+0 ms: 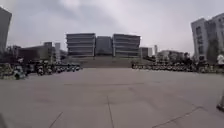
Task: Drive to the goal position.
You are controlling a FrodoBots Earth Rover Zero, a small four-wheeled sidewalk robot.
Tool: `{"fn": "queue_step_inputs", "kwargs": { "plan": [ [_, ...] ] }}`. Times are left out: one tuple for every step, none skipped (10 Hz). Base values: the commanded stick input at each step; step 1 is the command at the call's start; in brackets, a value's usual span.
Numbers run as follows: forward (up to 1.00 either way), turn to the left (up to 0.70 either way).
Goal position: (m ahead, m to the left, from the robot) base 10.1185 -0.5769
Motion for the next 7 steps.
{"fn": "queue_step_inputs", "kwargs": {
  "plan": [
    [0.7, 0.01],
    [0.7, 0.01],
    [0.7, 0.01],
    [0.7, 0.01],
    [0.7, 0.01],
    [0.7, 0.01],
    [0.7, 0.01]
  ]
}}
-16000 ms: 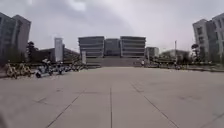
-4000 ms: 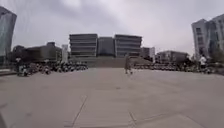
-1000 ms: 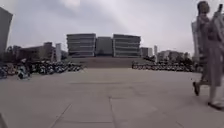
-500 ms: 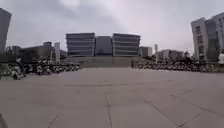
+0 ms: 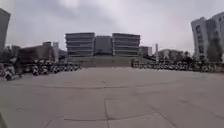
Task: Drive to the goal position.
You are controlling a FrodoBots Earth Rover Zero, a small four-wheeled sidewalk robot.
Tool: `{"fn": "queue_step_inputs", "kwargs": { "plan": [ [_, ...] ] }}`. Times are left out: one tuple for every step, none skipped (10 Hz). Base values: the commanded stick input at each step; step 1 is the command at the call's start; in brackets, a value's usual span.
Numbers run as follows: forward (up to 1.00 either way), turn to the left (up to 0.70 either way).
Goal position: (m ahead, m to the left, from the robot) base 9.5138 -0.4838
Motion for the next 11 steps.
{"fn": "queue_step_inputs", "kwargs": {
  "plan": [
    [0.7, 0.01],
    [0.7, 0.01],
    [0.7, 0.01],
    [0.7, 0.01],
    [0.7, 0.01],
    [0.7, 0.01],
    [0.7, 0.01],
    [0.7, 0.01],
    [0.7, 0.01],
    [0.7, 0.01],
    [0.7, 0.01]
  ]
}}
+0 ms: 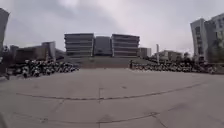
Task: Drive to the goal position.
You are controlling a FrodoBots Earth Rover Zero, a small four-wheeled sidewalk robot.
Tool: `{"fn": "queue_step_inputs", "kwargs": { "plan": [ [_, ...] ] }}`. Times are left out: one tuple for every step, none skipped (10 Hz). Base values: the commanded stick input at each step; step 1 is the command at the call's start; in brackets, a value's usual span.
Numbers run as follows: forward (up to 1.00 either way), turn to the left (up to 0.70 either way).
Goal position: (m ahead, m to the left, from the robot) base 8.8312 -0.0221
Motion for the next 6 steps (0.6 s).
{"fn": "queue_step_inputs", "kwargs": {
  "plan": [
    [0.7, 0.01],
    [0.7, 0.01],
    [0.7, 0.01],
    [0.7, 0.01],
    [0.67, 0.01],
    [0.67, 0.01]
  ]
}}
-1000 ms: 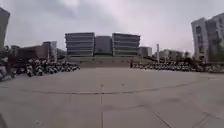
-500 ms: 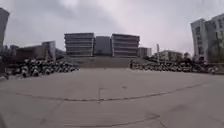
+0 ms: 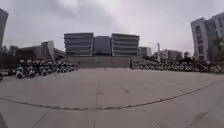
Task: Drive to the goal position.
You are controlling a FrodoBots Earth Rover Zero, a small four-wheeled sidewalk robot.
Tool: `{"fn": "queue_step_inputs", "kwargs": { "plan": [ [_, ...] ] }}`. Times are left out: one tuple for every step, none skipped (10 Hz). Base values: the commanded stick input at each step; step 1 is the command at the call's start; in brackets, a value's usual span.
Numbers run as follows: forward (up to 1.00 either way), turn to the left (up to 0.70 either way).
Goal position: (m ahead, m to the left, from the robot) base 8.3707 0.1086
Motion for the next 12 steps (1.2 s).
{"fn": "queue_step_inputs", "kwargs": {
  "plan": [
    [0.69, 0.01],
    [0.7, 0.01],
    [0.7, 0.01],
    [0.7, 0.01],
    [0.7, 0.01],
    [0.7, 0.01],
    [0.7, 0.01],
    [0.7, 0.01],
    [0.7, 0.02],
    [0.7, 0.02],
    [0.7, 0.02],
    [0.7, 0.02]
  ]
}}
